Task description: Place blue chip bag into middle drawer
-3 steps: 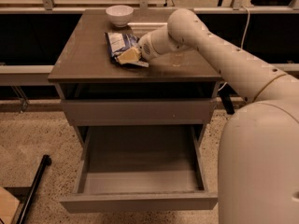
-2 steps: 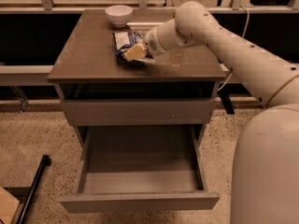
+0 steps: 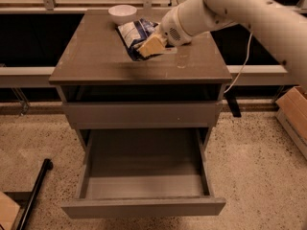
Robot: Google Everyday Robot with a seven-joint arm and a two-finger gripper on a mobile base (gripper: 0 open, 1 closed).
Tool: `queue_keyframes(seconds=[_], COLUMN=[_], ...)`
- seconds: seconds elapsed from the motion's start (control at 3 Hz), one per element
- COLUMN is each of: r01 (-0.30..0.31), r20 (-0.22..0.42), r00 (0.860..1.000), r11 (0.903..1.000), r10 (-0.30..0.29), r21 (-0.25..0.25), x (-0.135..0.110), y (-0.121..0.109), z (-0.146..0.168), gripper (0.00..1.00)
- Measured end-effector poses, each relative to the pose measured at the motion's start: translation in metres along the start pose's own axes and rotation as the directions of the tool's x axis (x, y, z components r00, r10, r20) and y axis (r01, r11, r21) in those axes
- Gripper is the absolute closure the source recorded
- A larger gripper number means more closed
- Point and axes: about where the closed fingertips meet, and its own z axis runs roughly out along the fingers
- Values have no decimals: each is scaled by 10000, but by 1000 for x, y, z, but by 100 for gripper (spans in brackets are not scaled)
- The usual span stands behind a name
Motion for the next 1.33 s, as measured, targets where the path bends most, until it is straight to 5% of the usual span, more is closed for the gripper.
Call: queue_keyframes(seconds=[0.33, 0.67, 1.0, 1.33], r01=[825, 1365, 1405, 1122], r20=[-904, -1259, -1483, -1442], r00=[9918, 9781, 9681, 9711], r11=[9933, 9675, 9273, 8967], r10=[-898, -1657, -2022, -1904], r21=[-813, -2130, -3468, -4282], x=[21, 54, 100, 145], y=[46, 109, 172, 222], z=[-42, -73, -76, -57], gripper=[100, 100, 100, 100])
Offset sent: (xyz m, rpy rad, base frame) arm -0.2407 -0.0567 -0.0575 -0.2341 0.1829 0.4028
